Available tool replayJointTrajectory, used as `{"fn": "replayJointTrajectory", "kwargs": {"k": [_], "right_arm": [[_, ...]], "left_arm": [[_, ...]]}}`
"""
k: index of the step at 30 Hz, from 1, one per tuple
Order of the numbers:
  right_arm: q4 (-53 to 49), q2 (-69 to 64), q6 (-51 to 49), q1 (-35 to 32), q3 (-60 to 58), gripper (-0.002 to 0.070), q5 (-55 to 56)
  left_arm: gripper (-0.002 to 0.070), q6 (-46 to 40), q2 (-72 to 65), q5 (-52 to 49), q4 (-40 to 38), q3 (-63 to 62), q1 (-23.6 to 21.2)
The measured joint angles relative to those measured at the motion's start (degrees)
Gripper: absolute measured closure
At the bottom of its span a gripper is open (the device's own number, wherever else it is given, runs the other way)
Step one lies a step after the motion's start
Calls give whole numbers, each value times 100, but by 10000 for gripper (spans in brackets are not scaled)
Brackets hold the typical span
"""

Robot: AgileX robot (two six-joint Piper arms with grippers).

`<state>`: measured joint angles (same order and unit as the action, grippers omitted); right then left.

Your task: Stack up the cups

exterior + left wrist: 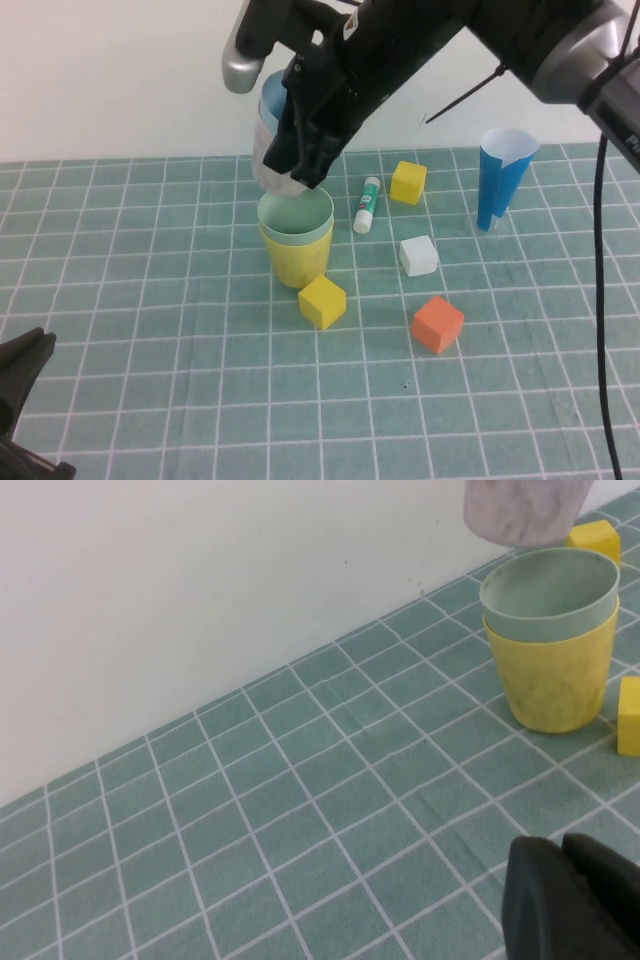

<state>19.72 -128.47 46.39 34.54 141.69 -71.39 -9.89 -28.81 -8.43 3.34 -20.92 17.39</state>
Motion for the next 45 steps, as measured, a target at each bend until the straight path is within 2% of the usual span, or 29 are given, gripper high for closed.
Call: {"fn": "replayJointTrajectory", "kwargs": {"k": [17, 24, 29, 33, 39, 45], "right_arm": [[-389, -418, -335, 75, 0, 585, 0], [-353, -418, -542, 75, 0, 399, 0], [-332, -176, -567, 75, 0, 372, 0], [-397, 413, -428, 75, 0, 416, 0], [-1528, 1768, -277, 84, -27, 627, 0], [-3466, 3394, -743, 50, -1060, 669, 0]], "left_arm": [[676, 19, 0, 0, 0, 0, 0], [676, 19, 0, 0, 0, 0, 0], [676, 19, 0, 0, 0, 0, 0], [676, 23, 0, 0, 0, 0, 0], [676, 23, 53, 0, 0, 0, 0], [676, 32, 601, -59, -218, 0, 0]]}}
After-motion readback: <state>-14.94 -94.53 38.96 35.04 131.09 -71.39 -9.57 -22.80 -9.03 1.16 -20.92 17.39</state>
